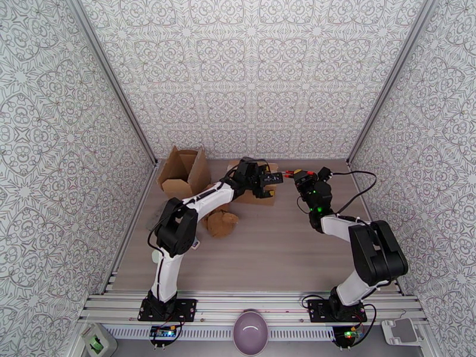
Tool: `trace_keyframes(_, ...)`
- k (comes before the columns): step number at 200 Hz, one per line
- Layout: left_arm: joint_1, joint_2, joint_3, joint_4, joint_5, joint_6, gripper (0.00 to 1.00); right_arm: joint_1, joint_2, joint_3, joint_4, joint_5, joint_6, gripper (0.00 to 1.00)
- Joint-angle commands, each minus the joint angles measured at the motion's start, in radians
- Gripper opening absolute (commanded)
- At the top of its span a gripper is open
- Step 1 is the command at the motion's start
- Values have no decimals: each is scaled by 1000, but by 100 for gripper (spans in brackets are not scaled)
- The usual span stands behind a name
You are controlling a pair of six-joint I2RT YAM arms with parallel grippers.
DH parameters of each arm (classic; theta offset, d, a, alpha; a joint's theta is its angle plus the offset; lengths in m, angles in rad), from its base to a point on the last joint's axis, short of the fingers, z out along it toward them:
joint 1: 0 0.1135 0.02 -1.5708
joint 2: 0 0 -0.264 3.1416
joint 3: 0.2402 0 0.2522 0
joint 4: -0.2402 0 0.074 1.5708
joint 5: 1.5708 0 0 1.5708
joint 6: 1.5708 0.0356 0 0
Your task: Unpack the express box
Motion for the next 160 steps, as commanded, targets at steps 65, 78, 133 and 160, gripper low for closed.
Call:
trace_keyframes(65, 20, 43, 25, 34, -46, -17, 77, 24, 72, -36, 170, -107, 194, 0)
trace_keyframes(78, 23, 46, 31, 35, -50, -24, 76, 24, 75, -39, 170, -121, 207, 0)
trace_keyframes(133, 41, 49, 49, 37, -57, -41, 75, 25, 63, -72, 136, -179, 244, 0)
trace_keyframes(160, 47, 49, 55, 40, -55, -48, 75, 26, 64, -86, 126, -205, 263, 0)
